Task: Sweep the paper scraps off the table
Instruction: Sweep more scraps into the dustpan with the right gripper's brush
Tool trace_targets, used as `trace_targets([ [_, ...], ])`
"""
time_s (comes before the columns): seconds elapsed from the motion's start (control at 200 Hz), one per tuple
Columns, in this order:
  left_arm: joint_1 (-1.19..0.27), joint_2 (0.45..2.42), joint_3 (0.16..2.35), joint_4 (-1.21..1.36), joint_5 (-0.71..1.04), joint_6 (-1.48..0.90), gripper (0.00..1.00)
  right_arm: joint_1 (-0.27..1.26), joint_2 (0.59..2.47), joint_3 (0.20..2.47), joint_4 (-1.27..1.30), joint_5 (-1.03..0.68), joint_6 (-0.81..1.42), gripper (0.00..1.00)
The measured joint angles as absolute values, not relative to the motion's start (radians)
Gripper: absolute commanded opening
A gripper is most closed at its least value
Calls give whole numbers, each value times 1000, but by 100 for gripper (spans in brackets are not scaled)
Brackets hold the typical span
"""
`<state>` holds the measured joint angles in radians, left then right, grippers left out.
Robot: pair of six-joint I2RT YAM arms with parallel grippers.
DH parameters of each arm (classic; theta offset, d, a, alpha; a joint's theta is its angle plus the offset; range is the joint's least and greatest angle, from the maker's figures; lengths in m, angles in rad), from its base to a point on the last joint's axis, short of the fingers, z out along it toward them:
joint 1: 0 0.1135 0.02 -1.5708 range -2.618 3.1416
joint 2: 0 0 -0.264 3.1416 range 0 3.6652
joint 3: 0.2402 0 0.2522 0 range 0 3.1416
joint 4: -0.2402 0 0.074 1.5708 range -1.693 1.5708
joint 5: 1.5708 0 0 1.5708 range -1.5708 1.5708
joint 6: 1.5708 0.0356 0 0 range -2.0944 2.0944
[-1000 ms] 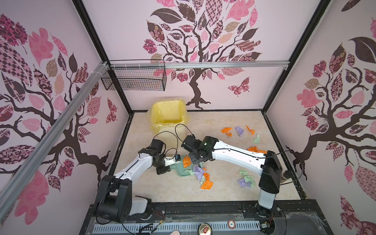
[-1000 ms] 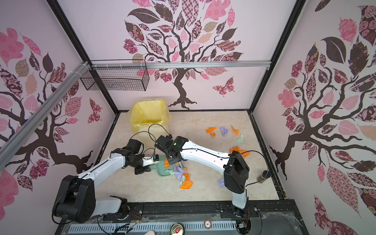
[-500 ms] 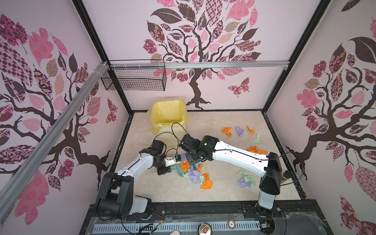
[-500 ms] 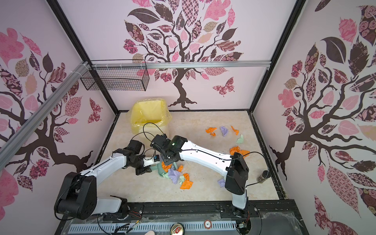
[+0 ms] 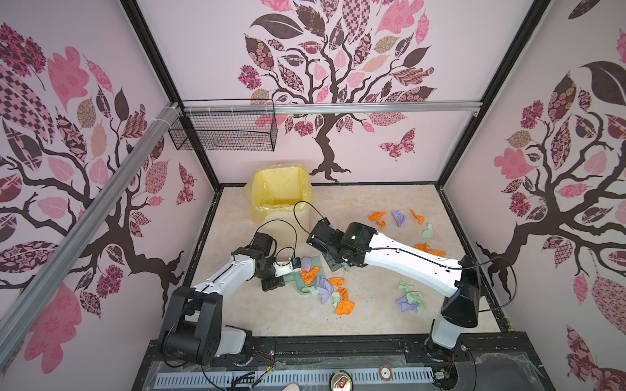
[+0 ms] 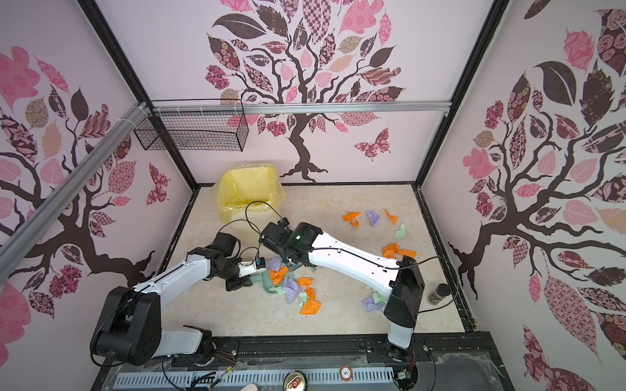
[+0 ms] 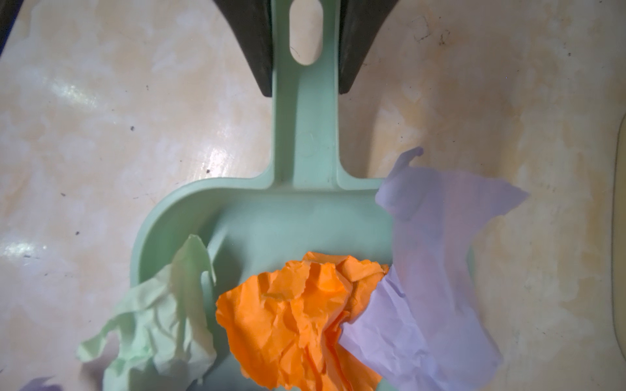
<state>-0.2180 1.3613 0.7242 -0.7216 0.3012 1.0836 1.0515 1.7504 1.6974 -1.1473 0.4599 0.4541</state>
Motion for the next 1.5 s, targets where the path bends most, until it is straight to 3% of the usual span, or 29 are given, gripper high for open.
trace_targets([
  [0.6, -127, 1204, 640, -867, 291, 1293, 0, 1057, 1585, 1379, -1192, 380, 640, 0],
  [1.055, -217, 1167, 625, -905, 289, 1287, 0, 1149, 1649, 1414, -1155, 270, 741, 0],
  [1.501, -241, 1267, 636, -868, 304, 1226, 0, 1172, 1684, 1478, -1052, 218, 734, 0],
])
